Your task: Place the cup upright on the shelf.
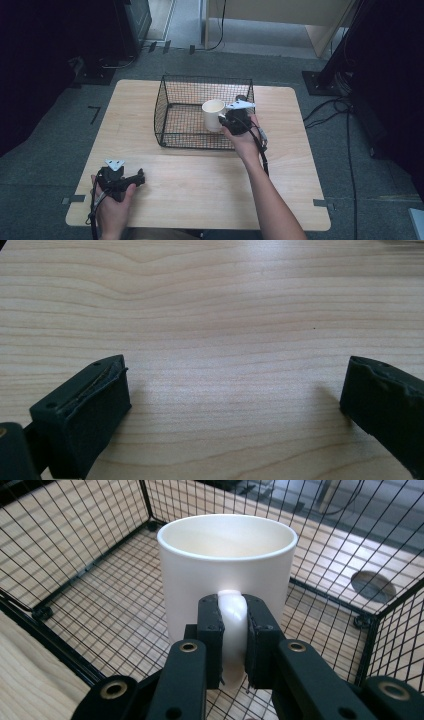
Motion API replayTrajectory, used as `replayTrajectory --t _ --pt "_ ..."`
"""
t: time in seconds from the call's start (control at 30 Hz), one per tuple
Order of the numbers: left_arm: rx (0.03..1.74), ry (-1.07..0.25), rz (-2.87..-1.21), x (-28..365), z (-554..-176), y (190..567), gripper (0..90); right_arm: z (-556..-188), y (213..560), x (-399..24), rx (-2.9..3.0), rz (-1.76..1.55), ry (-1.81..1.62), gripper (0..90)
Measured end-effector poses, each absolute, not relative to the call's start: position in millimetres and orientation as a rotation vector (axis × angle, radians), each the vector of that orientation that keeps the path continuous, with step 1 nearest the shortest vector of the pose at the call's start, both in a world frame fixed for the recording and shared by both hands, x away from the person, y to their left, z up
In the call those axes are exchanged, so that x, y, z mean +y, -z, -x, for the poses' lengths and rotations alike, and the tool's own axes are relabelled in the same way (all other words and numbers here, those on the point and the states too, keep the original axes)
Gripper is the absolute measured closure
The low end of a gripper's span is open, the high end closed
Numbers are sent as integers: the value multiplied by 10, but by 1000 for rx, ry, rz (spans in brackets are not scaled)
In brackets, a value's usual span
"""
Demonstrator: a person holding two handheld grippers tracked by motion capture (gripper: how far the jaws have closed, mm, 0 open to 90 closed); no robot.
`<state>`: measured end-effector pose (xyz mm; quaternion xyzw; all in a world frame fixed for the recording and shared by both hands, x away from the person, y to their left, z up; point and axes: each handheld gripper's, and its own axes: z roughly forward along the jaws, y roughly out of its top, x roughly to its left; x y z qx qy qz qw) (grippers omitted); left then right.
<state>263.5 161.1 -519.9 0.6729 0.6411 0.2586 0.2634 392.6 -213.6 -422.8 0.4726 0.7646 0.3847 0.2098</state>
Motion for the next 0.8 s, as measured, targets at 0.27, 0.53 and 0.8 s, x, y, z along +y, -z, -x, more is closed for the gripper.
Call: replayTrajectory --t 0.27,0.53,0.8 --pt "1733 -699 -1820 1611 -2635 5199 0 -3961 4290 -2169 2142 -1353 -1035 804" --pt "1734 -699 -1819 1611 -2634 5199 0 -3970 4320 -2200 2129 -1381 -1062 755" --pt "1733 -699 -1820 1611 -2635 5199 0 -3955 4301 -2198 2120 -1377 -1082 735"
